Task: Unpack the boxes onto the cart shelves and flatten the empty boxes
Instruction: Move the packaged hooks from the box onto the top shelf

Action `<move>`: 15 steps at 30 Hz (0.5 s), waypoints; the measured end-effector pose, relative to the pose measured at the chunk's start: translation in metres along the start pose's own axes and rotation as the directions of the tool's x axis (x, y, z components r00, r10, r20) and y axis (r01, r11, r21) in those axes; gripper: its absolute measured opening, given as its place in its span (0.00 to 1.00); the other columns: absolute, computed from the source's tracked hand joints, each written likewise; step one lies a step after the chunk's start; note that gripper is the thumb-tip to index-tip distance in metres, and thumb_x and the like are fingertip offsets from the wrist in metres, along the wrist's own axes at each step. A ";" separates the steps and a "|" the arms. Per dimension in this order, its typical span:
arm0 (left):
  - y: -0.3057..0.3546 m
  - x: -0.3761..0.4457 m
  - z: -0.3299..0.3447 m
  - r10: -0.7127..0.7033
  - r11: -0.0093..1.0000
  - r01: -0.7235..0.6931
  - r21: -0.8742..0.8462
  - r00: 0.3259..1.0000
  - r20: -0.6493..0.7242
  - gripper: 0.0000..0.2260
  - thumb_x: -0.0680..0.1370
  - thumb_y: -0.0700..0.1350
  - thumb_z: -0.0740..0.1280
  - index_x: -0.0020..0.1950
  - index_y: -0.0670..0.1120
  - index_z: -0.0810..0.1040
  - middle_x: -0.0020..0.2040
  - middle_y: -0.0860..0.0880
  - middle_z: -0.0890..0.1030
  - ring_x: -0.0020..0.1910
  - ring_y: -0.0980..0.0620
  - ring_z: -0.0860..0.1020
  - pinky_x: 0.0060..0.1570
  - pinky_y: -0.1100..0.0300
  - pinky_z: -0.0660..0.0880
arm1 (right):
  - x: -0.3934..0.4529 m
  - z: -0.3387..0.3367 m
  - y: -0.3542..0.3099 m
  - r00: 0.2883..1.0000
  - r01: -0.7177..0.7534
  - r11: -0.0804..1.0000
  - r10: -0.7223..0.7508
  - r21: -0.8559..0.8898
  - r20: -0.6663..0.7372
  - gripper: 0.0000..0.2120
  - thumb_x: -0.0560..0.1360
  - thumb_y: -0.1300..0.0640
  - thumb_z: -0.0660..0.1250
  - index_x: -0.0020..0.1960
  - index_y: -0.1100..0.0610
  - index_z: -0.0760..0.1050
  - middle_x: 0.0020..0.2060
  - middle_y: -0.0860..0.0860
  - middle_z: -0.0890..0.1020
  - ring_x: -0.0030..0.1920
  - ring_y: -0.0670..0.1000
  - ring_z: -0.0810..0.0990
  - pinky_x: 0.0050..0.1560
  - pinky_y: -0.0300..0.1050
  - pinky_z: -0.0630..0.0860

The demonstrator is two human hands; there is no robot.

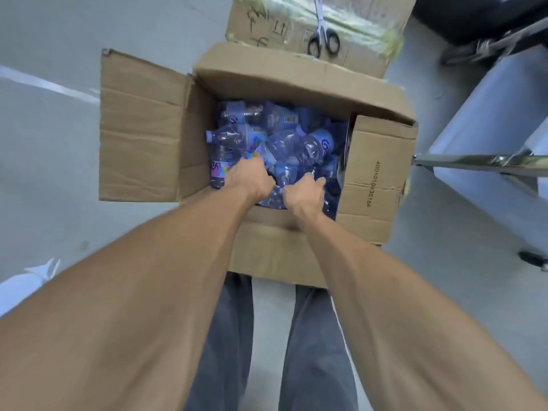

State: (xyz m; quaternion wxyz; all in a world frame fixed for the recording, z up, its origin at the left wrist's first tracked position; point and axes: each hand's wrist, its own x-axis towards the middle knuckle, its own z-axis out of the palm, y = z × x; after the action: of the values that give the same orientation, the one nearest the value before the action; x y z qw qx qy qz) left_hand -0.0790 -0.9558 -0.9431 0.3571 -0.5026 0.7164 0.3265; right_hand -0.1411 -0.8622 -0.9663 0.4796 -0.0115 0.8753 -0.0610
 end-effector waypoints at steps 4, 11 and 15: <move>0.004 0.004 0.051 0.008 1.000 -0.009 0.018 0.998 0.064 0.11 0.78 0.44 0.62 0.59 0.45 0.73 0.61 0.41 0.78 0.60 0.39 0.76 0.49 0.53 0.69 | 0.019 -0.003 0.023 0.910 0.111 0.985 -0.047 0.132 -0.413 0.21 0.74 0.65 0.60 0.66 0.62 0.69 0.63 0.60 0.74 0.61 0.63 0.74 0.55 0.49 0.66; 0.032 -0.002 0.075 -0.018 1.000 0.018 -0.009 0.996 0.083 0.16 0.78 0.46 0.62 0.65 0.45 0.73 0.62 0.42 0.78 0.62 0.40 0.76 0.55 0.52 0.71 | 0.025 -0.050 0.058 0.847 0.237 0.970 -0.237 -0.061 -0.475 0.20 0.73 0.69 0.58 0.63 0.57 0.74 0.60 0.60 0.79 0.62 0.61 0.76 0.68 0.46 0.69; 0.059 0.000 0.083 -0.009 1.000 0.009 -0.001 0.997 0.076 0.15 0.79 0.45 0.62 0.64 0.44 0.72 0.61 0.40 0.78 0.60 0.39 0.76 0.52 0.51 0.71 | 0.043 -0.107 0.094 0.759 0.172 0.977 -0.051 0.123 -0.649 0.24 0.70 0.70 0.57 0.65 0.61 0.73 0.57 0.60 0.80 0.57 0.63 0.76 0.55 0.50 0.67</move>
State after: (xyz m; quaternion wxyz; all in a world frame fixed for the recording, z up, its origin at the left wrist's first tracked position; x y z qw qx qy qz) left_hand -0.1201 -0.8709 -0.9804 0.3852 -0.4932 0.6998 0.3445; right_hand -0.2501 -0.7618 -0.9564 0.1456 0.0001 0.9752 -0.1665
